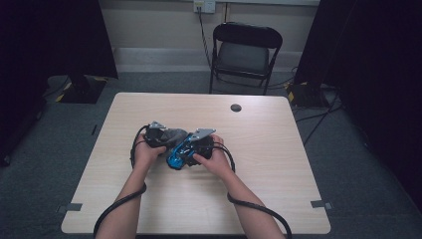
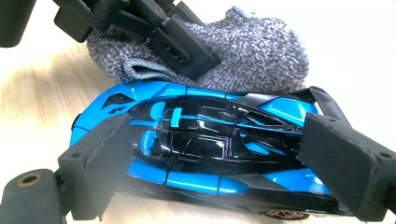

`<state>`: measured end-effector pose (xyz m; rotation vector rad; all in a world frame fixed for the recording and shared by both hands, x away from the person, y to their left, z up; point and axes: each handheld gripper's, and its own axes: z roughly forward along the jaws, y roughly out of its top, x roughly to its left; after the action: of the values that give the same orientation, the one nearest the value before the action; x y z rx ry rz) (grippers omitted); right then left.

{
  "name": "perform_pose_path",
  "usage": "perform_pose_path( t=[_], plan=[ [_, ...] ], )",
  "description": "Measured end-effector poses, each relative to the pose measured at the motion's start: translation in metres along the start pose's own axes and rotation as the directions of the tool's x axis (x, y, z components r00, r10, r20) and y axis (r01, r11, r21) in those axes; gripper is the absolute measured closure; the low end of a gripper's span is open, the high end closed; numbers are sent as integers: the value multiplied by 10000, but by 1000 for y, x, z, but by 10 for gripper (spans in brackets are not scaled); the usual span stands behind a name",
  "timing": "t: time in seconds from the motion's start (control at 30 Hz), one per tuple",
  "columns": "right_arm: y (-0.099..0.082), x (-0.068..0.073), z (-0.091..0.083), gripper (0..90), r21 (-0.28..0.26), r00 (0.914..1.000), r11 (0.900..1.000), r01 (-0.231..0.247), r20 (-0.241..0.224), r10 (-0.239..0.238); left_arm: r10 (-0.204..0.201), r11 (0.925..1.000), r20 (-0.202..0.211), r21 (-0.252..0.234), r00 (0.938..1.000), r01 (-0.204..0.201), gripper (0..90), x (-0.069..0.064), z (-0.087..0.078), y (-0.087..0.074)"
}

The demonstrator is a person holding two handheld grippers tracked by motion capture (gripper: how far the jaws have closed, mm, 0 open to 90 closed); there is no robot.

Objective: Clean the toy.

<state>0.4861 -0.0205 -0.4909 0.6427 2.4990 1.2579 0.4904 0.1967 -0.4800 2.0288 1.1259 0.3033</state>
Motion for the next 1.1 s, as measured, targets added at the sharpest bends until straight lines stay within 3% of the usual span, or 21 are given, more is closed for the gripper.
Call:
perform_pose_path(
  t=[0.53, 1.1],
  plan=[
    [0, 0, 0, 91, 42, 10000, 10000, -12, 28, 12, -105, 9999, -199, 43, 9997, 106, 755, -1, -19, -17],
    [1, 2, 0, 91, 40, 10000, 10000, -20, 36, 20, -254, 9996, -66, -147, 9997, 253, 754, -11, -44, -44]
  ],
)
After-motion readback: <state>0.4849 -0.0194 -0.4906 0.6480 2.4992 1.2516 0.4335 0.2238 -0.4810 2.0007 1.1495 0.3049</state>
